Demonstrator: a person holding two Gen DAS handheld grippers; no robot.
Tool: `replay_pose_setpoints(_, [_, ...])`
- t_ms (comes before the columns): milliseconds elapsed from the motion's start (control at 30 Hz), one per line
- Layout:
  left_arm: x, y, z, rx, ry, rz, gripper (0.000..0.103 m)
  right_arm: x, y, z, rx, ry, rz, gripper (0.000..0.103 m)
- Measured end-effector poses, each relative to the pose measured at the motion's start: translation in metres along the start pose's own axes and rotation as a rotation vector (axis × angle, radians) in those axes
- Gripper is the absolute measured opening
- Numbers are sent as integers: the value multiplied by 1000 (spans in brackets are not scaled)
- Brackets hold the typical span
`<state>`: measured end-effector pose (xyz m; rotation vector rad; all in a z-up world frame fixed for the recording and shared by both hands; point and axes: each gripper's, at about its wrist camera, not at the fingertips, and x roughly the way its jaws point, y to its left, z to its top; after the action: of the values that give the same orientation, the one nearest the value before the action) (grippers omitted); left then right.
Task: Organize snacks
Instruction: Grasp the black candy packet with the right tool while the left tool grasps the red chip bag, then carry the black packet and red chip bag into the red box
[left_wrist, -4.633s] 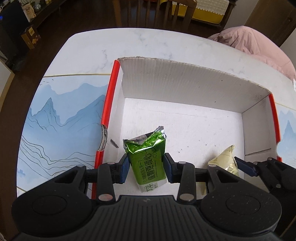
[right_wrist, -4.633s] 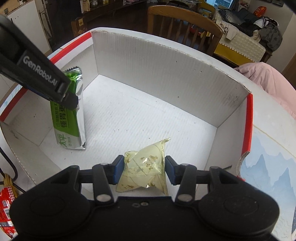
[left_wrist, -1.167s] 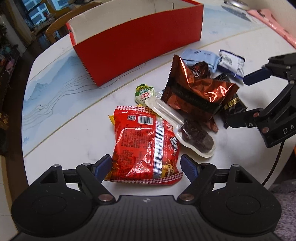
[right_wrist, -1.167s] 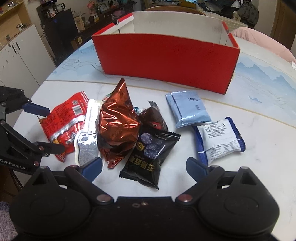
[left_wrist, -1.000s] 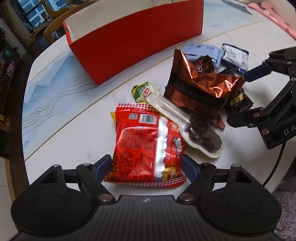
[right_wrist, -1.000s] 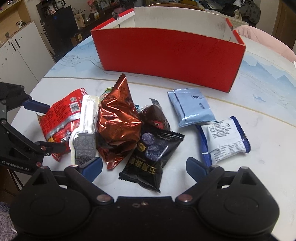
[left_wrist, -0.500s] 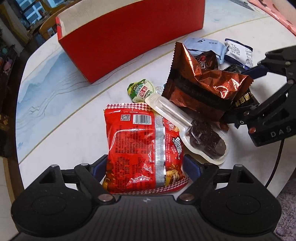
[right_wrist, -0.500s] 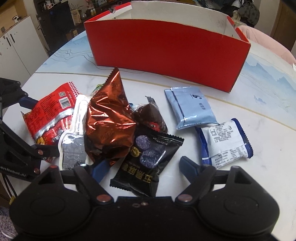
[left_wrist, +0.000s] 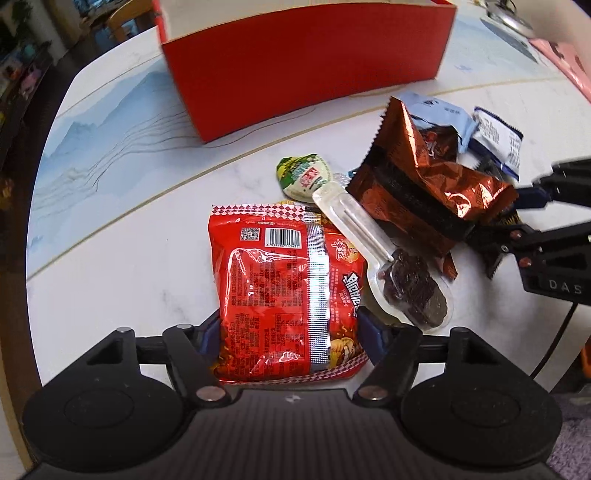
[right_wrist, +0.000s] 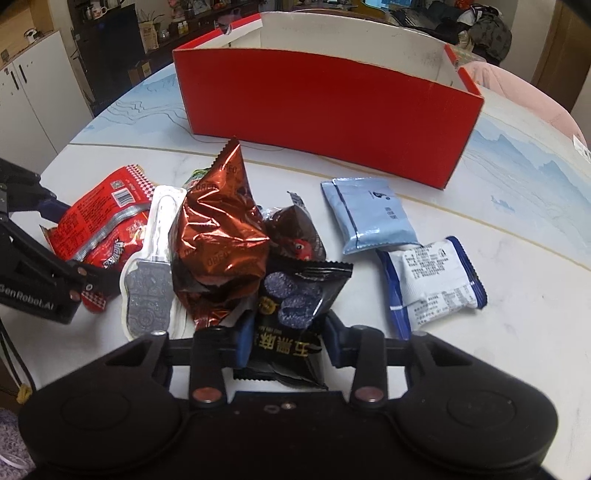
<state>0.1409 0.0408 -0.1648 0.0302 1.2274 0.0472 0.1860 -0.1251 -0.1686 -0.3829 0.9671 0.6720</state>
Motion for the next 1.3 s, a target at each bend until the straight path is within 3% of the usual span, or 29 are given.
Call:
replay_pose_setpoints(367, [-28,20,-14,-174,-54,-44,70,-40,-15,-6,73,-50,23,34])
replay_pose_setpoints(700, [-72,24,-12,-234,-140,-57,70,-80,-11,7,56,-129,33,34])
replay_pose_setpoints(967, [-103,22,10,-248,-197,-59,70,-103,-18,35,36,-195,30,34])
replay_pose_setpoints(1300, [-127,16,68,-228,-279,-59,70,-114,-42,88,16,-270,0,34])
